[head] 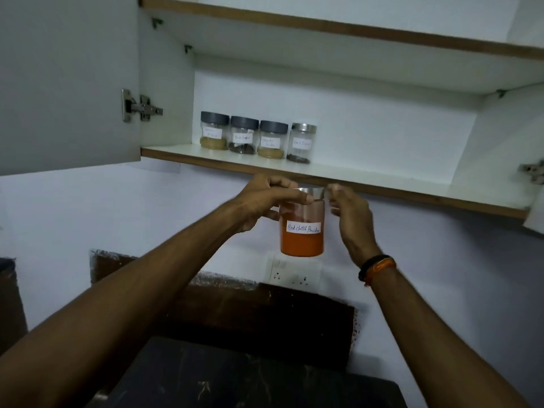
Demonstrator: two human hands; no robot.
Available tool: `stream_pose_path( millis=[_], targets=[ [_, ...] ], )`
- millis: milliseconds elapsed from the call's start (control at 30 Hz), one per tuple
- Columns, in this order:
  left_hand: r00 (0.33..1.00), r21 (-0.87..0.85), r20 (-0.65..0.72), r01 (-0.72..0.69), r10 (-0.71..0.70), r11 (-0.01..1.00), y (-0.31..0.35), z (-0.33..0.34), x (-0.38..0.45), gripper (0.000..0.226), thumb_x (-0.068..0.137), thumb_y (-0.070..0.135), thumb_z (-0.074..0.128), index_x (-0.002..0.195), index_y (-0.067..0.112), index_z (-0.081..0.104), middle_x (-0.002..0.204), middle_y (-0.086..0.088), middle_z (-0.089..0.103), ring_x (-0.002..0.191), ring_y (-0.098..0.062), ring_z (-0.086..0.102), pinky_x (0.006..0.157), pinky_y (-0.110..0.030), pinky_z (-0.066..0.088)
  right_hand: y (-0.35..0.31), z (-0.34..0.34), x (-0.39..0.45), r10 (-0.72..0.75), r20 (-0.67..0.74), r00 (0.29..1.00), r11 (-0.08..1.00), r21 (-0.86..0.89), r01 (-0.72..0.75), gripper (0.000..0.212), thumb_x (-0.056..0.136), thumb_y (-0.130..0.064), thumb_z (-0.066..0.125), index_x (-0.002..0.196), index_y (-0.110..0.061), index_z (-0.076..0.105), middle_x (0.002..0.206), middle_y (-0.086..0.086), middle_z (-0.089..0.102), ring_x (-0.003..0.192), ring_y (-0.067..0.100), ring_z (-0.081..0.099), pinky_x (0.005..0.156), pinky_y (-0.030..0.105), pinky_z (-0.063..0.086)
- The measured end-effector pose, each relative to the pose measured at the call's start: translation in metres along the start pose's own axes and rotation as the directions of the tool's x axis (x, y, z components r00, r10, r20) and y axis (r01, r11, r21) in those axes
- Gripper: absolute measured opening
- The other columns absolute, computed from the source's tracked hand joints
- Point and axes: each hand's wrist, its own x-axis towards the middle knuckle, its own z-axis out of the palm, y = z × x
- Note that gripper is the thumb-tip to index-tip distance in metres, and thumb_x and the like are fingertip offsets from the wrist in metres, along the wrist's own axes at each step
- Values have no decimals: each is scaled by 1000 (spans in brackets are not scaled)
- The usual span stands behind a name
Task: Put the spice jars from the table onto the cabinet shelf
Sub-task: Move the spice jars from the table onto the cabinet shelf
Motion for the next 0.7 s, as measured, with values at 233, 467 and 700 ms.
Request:
stream_pose_path(
  millis=[233,467,700],
  targets=[
    [994,87,2,-113,114,990,61,-14,38,44,73,24,84,105,-2,68,107,-13,73,101,-27,71,89,-48,58,-9,-21,67,-287,-3,958,753,-619,224,26,93,-14,57,115,-10,69,113,13,65,111,30,56,90,38,47],
    [990,115,-10,-137,139,984,91,-24,80,31,76,23,82,100,5,72,100,-6,76,100,-27,73,85,-46,58,2,-27,104,-189,79,979,461,-873,159,40,98,-30,44,77,-6,68,76,9,64,73,26,60,60,29,35],
    [992,136,-18,-124,128,983,85,-26,129,25,78,21,80,97,8,71,103,-8,74,100,-27,71,86,-47,59,16,-33,125,-269,227,936,197,-938,284,41,92,-38,34,68,-16,60,71,1,61,67,21,55,55,29,36]
  ],
)
